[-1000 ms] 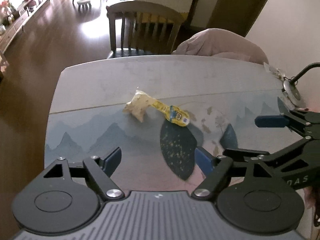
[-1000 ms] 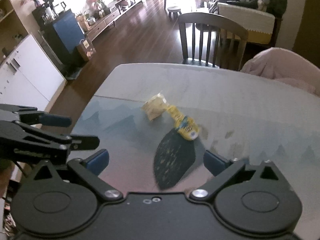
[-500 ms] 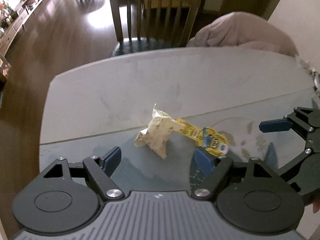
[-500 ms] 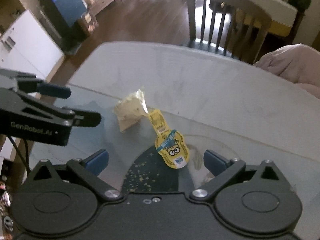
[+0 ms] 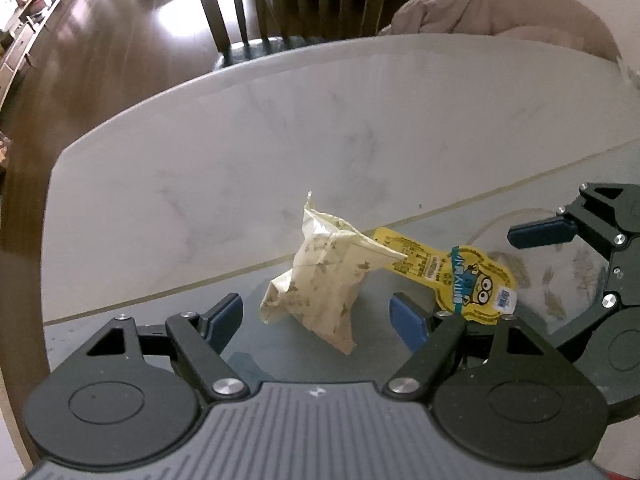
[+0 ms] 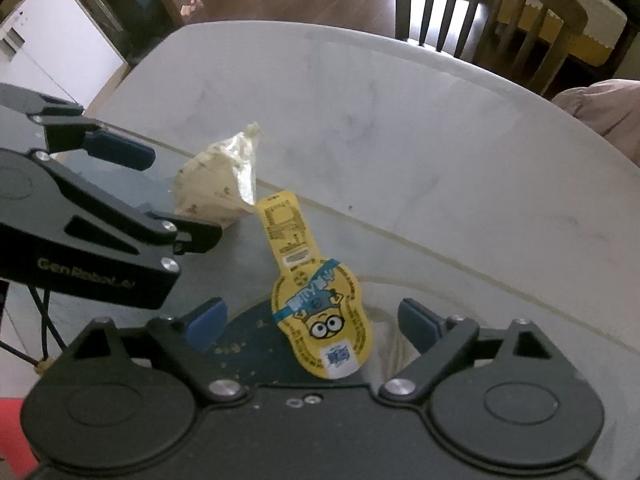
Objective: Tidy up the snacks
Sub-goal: 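Grasp the yellow Minion jelly stick with the right tool while the left tool grasps the white packet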
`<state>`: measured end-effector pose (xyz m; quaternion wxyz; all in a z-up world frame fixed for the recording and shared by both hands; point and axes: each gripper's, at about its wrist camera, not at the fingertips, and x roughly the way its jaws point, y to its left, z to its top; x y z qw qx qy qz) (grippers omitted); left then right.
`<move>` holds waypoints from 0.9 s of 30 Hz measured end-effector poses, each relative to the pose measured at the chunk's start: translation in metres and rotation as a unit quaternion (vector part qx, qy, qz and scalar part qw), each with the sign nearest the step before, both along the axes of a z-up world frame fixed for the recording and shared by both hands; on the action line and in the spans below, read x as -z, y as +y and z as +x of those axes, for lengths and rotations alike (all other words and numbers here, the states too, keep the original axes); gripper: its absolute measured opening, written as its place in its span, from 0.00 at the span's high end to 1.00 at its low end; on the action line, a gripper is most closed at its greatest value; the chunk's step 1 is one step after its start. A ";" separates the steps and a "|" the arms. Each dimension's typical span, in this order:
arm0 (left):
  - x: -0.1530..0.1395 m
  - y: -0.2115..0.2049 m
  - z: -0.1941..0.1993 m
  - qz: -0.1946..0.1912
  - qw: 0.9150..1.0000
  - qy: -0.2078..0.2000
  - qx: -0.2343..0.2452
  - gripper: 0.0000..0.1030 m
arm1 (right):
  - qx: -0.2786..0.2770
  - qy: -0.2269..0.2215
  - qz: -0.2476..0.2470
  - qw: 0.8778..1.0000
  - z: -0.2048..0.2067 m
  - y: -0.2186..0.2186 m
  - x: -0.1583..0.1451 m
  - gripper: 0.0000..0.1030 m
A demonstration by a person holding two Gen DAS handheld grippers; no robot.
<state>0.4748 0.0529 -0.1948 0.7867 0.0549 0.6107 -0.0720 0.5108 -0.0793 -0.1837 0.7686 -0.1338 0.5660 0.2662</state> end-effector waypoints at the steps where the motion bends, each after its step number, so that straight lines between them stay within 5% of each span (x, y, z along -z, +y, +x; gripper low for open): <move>1: 0.003 0.000 0.001 0.000 1.000 0.002 0.003 0.22 | -0.002 0.000 0.000 1.000 0.001 0.000 0.002 0.13; 10: 0.016 -0.001 0.006 0.014 1.000 0.004 0.002 0.23 | -0.018 -0.028 0.002 0.999 -0.008 0.005 0.006 0.30; 15: 0.020 0.001 0.006 0.020 1.000 0.008 -0.003 0.44 | -0.033 -0.055 -0.018 0.998 -0.023 0.009 0.000 0.50; 27: 0.016 -0.002 -0.002 0.018 1.000 -0.006 -0.019 0.60 | 0.007 -0.062 -0.014 0.998 -0.041 0.006 0.005 0.51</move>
